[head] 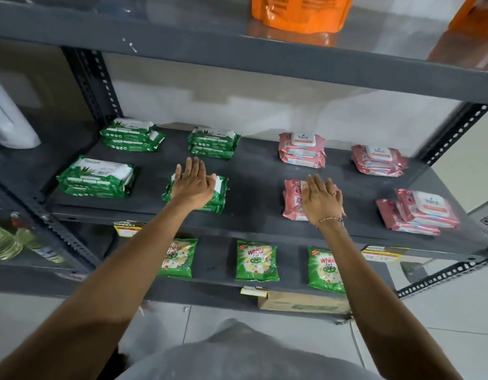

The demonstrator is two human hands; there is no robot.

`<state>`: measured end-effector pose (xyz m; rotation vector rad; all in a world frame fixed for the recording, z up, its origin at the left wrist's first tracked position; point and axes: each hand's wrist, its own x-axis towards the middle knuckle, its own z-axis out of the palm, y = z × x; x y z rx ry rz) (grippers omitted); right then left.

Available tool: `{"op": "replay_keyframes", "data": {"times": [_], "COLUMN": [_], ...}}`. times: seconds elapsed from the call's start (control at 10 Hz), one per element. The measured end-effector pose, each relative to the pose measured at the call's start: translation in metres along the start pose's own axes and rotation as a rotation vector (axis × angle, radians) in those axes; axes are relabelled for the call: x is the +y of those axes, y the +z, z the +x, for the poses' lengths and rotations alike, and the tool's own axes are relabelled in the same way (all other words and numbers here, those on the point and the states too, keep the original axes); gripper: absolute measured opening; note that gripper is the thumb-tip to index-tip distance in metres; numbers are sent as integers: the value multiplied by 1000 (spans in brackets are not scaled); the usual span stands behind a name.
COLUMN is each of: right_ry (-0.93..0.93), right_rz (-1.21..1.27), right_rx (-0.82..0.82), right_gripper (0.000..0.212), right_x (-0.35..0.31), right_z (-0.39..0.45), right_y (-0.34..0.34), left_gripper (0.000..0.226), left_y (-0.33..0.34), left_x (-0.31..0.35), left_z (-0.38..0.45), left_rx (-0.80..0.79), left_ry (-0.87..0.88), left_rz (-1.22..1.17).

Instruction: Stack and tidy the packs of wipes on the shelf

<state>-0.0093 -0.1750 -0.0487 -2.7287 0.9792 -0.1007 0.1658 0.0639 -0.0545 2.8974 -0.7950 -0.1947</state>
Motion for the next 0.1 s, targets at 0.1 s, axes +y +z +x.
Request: {"op": "replay_keyframes", "data": {"times": [0.1], "right_ry": [-34], "right_rz": [11], "right_rx": [147], "right_gripper": [54], "right_x": [-1], "right_z": [-8], "right_y": [-7], "left_gripper": [65], "left_y": [-12], "left_x": [15], "left_z": [-11], "left_rx": [231], "left_ry": [18], "left_rz": [-46]}}
